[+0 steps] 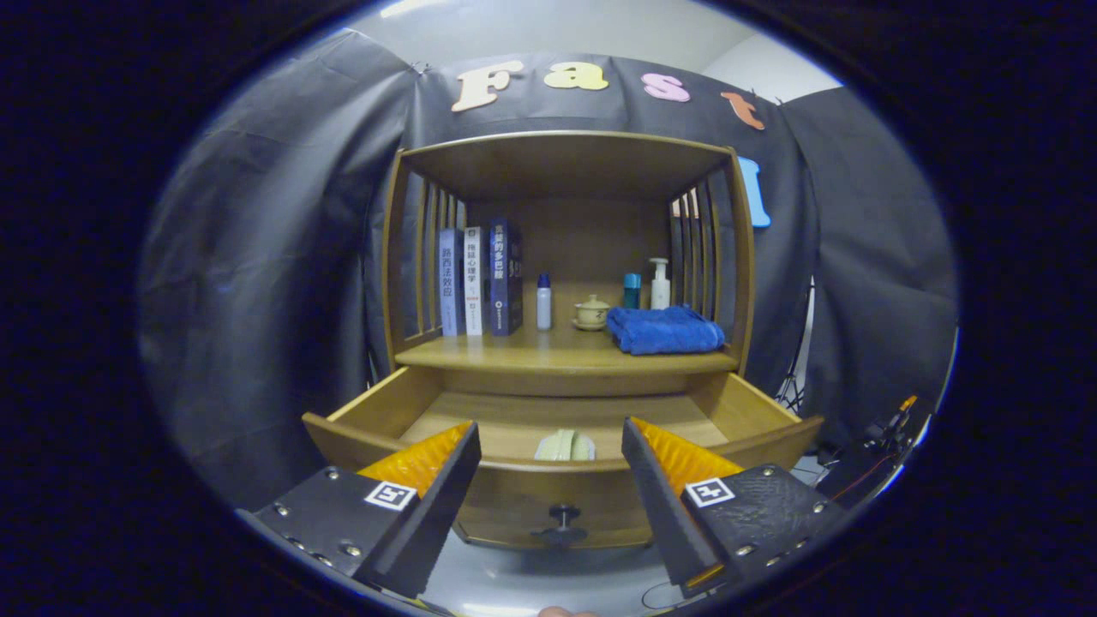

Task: Pull open the drawer, take out the items inside it, and place them on the countertop above the cabinet.

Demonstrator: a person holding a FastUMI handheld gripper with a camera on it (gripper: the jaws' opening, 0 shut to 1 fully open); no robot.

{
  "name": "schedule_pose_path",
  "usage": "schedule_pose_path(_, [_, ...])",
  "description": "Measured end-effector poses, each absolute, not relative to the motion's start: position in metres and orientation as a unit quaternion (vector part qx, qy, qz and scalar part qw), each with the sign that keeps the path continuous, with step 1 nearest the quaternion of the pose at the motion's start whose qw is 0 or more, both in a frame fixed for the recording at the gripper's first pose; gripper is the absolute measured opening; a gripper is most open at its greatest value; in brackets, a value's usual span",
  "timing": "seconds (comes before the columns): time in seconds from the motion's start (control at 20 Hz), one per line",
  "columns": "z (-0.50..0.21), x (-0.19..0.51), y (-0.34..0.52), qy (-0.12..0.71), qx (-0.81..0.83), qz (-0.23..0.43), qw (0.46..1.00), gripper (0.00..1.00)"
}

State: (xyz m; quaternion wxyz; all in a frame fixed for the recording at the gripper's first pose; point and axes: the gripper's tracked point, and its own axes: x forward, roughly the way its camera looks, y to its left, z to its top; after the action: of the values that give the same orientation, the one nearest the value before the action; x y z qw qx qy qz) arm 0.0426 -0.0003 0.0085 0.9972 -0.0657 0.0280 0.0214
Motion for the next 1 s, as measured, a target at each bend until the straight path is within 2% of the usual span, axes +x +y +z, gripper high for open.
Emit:
schedule_pose_path(0.3, [0.010,0.091,0.004,0.078,-0.058,0.012,0.995,0.98])
schedule_pose_path(0.5, [-0.015,0.133,0.006,0.168,-0.066,0.029,0.983,0.98])
schedule_pose_path(0.75, [-0.051,0.173,-0.011,0.275,-0.061,0.009,0.959,0.99])
schedule_pose_path(0.9, [-0.086,0.180,-0.007,0.346,-0.043,0.012,0.937,0.71])
schedule_pose_path(1.0, [-0.107,0.180,-0.008,0.370,-0.051,0.010,0.928,0.72])
